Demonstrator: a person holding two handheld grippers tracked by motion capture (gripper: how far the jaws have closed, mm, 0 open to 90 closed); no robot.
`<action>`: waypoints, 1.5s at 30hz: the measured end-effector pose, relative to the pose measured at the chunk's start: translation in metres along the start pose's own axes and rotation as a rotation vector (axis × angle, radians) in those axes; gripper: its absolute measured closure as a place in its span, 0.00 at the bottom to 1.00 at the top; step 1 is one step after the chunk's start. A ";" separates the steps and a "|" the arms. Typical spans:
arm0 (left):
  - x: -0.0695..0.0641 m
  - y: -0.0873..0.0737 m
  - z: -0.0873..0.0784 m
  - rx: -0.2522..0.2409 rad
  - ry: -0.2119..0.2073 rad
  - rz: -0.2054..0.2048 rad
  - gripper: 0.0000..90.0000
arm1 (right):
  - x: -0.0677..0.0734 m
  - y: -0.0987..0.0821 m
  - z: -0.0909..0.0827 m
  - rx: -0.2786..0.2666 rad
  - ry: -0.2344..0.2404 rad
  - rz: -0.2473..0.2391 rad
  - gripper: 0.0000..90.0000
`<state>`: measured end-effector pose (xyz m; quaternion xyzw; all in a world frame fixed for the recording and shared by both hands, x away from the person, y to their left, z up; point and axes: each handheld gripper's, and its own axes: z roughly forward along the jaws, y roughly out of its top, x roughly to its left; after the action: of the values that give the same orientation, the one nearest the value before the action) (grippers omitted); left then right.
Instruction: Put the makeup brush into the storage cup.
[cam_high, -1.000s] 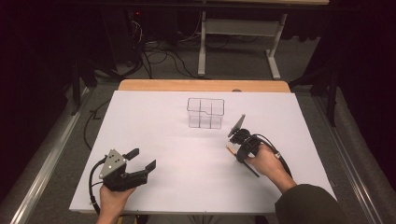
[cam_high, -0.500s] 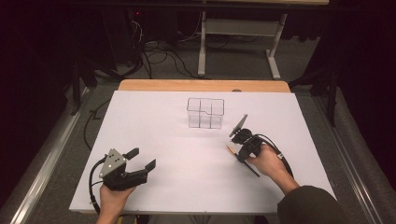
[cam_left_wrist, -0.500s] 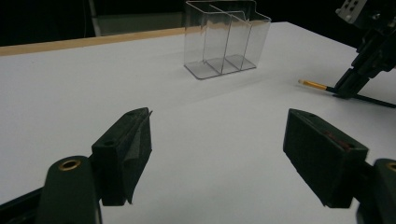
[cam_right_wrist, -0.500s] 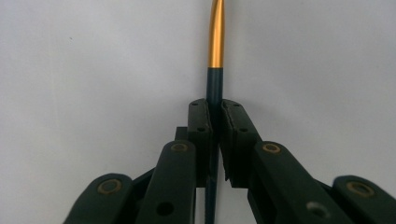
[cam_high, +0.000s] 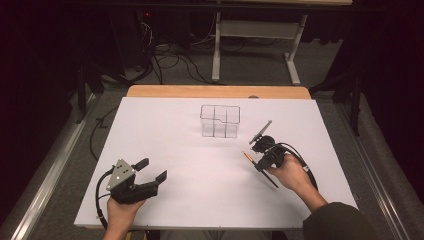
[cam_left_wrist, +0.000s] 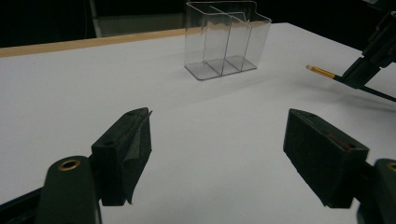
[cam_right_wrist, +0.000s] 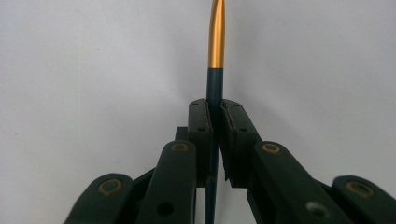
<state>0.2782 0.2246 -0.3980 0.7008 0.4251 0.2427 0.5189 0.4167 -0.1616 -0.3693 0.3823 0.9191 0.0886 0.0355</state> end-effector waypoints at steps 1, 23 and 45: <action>0.000 0.000 0.000 0.000 0.000 -0.001 0.26 | 0.000 0.000 -0.001 -0.003 -0.001 0.005 0.95; 0.001 0.000 0.000 0.001 0.002 -0.003 0.26 | 0.003 -0.012 -0.024 -0.152 0.026 -0.030 0.95; 0.000 0.000 -0.002 -0.005 0.000 -0.004 0.27 | 0.000 -0.020 -0.048 -0.379 0.044 -0.019 0.95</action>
<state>0.2770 0.2257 -0.3970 0.6987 0.4260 0.2424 0.5211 0.3960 -0.1818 -0.3256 0.3581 0.8901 0.2681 0.0879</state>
